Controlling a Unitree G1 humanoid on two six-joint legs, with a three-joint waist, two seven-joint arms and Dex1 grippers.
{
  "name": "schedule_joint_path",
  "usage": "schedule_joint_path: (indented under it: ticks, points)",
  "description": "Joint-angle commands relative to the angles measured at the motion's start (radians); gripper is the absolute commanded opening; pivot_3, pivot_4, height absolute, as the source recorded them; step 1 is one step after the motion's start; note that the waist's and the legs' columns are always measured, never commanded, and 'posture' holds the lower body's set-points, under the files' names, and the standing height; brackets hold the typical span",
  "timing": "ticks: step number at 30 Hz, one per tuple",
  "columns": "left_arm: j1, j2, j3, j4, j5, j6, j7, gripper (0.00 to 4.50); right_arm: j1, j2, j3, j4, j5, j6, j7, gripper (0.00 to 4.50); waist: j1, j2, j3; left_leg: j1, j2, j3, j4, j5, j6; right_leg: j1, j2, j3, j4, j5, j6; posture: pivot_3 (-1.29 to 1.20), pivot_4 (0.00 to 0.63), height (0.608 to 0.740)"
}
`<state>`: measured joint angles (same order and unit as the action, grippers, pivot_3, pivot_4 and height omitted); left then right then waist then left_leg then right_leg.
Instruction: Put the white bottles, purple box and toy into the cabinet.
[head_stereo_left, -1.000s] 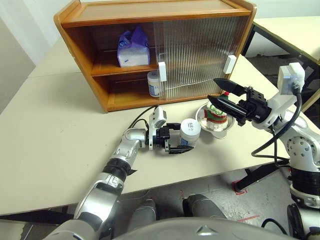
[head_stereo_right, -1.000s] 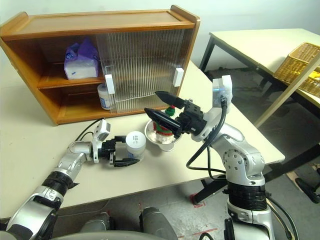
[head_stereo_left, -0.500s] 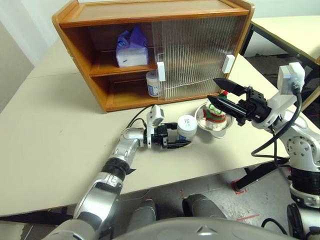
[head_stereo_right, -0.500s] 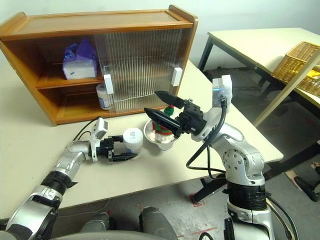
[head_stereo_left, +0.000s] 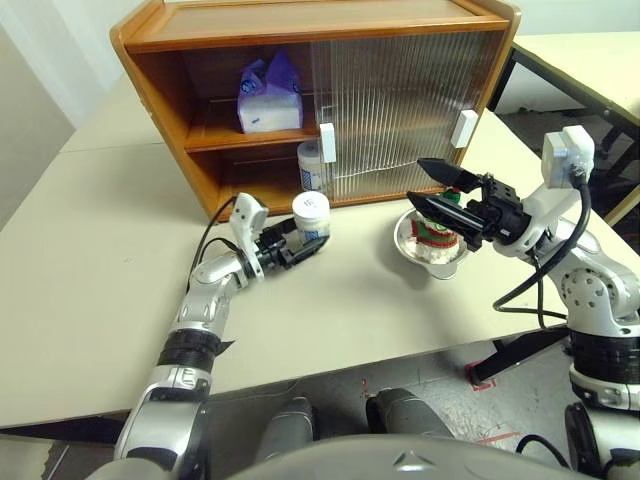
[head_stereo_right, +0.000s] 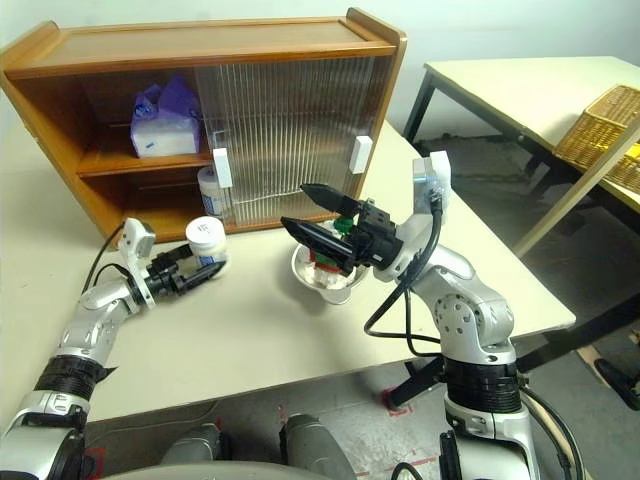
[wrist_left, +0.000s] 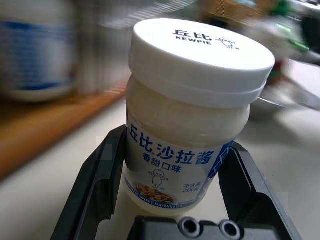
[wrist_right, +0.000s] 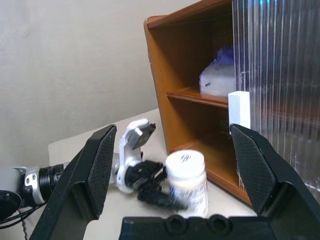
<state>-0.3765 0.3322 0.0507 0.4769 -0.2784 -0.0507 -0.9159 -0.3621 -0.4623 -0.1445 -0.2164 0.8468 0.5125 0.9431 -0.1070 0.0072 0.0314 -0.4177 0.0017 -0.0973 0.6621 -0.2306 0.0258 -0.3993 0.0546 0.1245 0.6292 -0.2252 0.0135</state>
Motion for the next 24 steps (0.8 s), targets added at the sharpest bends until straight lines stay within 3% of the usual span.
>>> schedule_joint_path:
  ticks: [1, 9, 18, 24]
  points:
    - [-0.052, -0.010, 0.049, 0.033, -0.008, 0.017, 0.101, 3.07, -0.013, 0.003, 0.010, 0.013, -0.011, -0.008, 0.011, 4.50, 0.005, 0.000, 0.000, 0.000, 0.000, 0.000, 0.000, 0.000, 0.000, 0.000, 0.000, 0.000, 0.000, 0.000, 0.000, -0.14, 0.040, 0.740]
    - [-0.154, -0.026, 0.095, 0.178, 0.025, -0.023, 0.276, 3.07, -0.008, 0.009, 0.007, 0.005, -0.015, -0.010, 0.013, 4.50, 0.013, 0.000, 0.000, 0.000, 0.000, 0.000, 0.001, 0.000, 0.000, 0.000, 0.000, 0.000, 0.000, 0.006, -0.009, -0.15, 0.033, 0.740]
    - [-0.262, -0.031, 0.096, 0.392, 0.085, -0.128, 0.407, 3.07, 0.008, -0.002, -0.008, -0.017, -0.009, -0.003, 0.004, 4.50, 0.009, 0.000, 0.000, 0.002, 0.000, 0.002, 0.002, 0.001, 0.001, 0.002, 0.001, 0.000, 0.000, 0.005, 0.005, -0.18, 0.031, 0.740]
    - [-0.347, -0.041, 0.103, 0.536, 0.115, -0.181, 0.503, 3.07, 0.031, -0.016, -0.025, -0.050, 0.001, 0.003, -0.018, 4.50, -0.002, -0.001, 0.000, 0.004, -0.003, 0.003, 0.004, 0.003, 0.004, 0.005, 0.001, 0.001, 0.000, 0.004, 0.006, -0.22, 0.033, 0.740]
